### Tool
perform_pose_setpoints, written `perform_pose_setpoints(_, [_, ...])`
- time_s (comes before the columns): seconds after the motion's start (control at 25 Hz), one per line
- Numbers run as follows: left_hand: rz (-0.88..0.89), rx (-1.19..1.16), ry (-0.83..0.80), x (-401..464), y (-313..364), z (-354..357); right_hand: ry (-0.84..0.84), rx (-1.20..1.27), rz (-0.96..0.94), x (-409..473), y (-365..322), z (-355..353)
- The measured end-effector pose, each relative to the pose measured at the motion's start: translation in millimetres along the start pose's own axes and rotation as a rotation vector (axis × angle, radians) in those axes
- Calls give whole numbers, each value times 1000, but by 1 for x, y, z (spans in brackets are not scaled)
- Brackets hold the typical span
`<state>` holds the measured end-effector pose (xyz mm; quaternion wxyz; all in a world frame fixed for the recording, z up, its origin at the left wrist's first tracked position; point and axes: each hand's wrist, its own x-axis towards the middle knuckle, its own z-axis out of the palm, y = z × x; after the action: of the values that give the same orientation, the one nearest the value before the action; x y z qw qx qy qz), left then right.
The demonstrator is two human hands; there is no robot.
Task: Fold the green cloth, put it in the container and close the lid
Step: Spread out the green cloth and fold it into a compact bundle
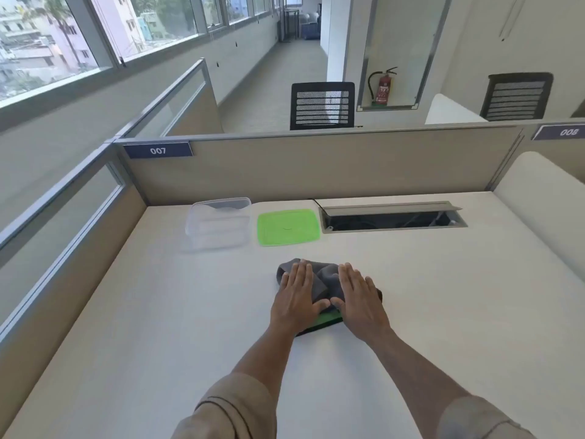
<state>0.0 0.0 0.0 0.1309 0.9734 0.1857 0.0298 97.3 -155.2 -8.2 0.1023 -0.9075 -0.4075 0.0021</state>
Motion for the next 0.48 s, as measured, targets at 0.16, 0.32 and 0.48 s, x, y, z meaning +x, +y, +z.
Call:
perform_pose_setpoints(0.16, [-2, 82, -48, -3, 2, 2, -15, -46, -9, -7, 3, 5])
perform_pose_setpoints(0.32, [-54, 33, -24, -2, 4, 2, 30, -97, -17, -6, 0, -2])
perform_pose_setpoints(0.48, [-142, -28, -9, -3, 5, -2, 89, -78, -19, -6, 0, -3])
